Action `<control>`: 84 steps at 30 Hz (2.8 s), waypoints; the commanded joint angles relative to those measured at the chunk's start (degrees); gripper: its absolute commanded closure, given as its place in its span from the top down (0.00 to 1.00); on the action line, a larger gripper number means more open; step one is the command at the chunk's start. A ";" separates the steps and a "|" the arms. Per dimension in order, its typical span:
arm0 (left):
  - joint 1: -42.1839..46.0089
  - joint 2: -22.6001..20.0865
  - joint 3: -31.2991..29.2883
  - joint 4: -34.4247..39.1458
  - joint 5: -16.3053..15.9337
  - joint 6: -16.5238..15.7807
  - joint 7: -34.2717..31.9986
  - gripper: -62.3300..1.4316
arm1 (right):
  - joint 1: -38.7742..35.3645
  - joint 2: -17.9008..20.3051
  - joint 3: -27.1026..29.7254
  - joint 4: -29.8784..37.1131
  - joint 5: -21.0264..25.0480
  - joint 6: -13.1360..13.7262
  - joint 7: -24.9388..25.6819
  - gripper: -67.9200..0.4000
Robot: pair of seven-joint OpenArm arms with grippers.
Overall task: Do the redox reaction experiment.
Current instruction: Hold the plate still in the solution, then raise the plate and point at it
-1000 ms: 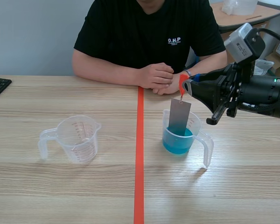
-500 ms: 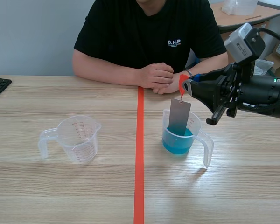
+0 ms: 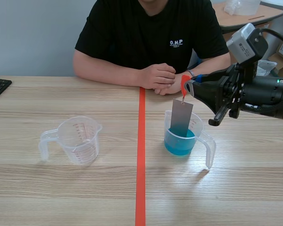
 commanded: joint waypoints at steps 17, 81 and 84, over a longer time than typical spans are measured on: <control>0.63 0.00 0.22 0.44 -0.37 -0.17 -0.35 0.10 | -2.91 6.47 5.55 10.91 8.35 0.44 -2.45 0.03; -17.46 -29.97 6.95 4.22 -2.54 -11.45 -17.97 0.10 | -8.24 12.37 14.93 25.14 21.73 0.44 -9.97 0.03; -26.34 -31.12 12.48 4.42 -2.51 -11.61 -16.24 0.10 | -8.24 12.37 14.93 25.14 21.73 0.44 -9.97 0.03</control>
